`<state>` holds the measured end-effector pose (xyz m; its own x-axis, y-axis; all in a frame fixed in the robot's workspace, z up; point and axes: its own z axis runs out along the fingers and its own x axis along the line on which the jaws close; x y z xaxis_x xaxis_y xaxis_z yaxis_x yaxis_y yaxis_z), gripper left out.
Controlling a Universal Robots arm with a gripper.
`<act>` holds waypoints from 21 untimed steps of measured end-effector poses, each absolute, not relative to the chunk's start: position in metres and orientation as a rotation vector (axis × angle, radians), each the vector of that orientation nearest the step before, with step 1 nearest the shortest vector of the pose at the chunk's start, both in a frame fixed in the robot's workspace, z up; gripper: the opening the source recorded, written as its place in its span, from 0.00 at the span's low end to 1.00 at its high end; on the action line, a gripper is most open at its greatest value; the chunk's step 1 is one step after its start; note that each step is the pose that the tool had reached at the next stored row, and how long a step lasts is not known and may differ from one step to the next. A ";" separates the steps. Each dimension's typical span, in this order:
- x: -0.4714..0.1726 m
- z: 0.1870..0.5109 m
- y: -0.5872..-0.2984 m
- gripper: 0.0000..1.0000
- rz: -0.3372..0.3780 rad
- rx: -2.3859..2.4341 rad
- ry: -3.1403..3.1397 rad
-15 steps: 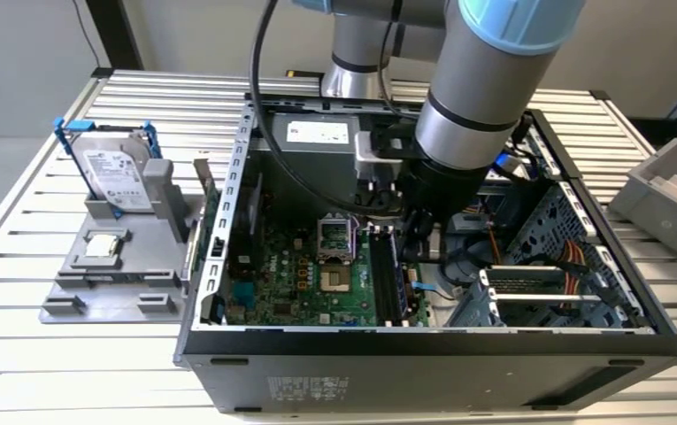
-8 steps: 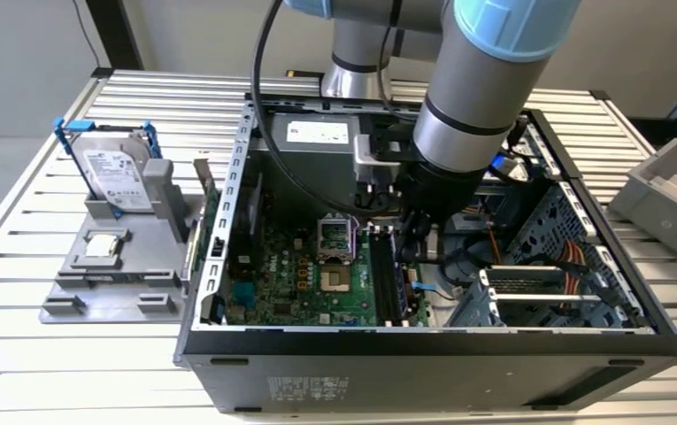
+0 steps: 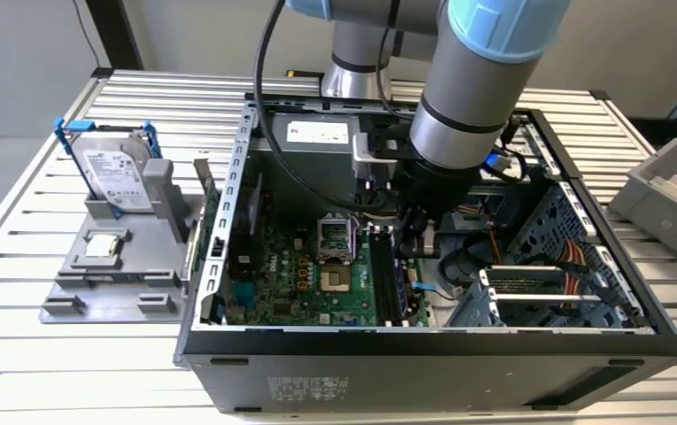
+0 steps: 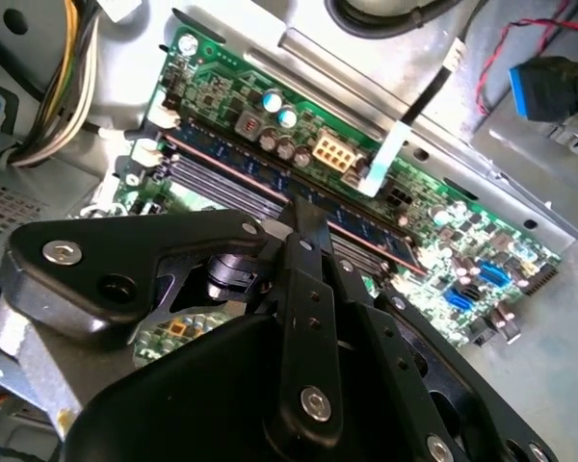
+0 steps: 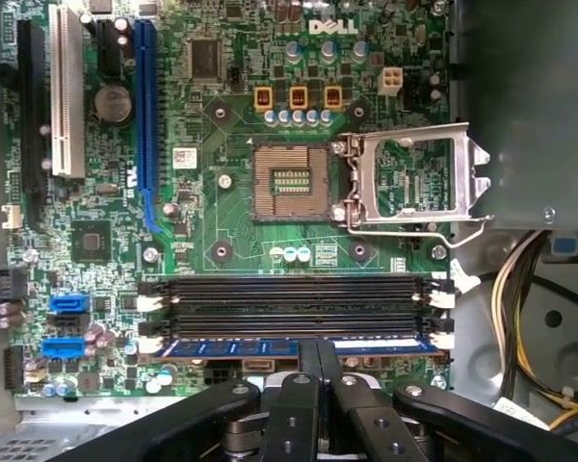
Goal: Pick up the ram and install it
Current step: 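Press down the ram until it locks into place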
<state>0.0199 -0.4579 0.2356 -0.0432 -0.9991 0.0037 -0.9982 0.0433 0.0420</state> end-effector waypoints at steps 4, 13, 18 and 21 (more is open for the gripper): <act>0.021 0.235 -0.458 0.00 -0.043 2.153 -2.243; 0.021 0.227 -0.459 0.00 -0.043 2.154 -2.242; 0.022 0.224 -0.461 0.00 -0.044 2.153 -2.242; 0.022 0.219 -0.461 0.00 -0.043 2.152 -2.241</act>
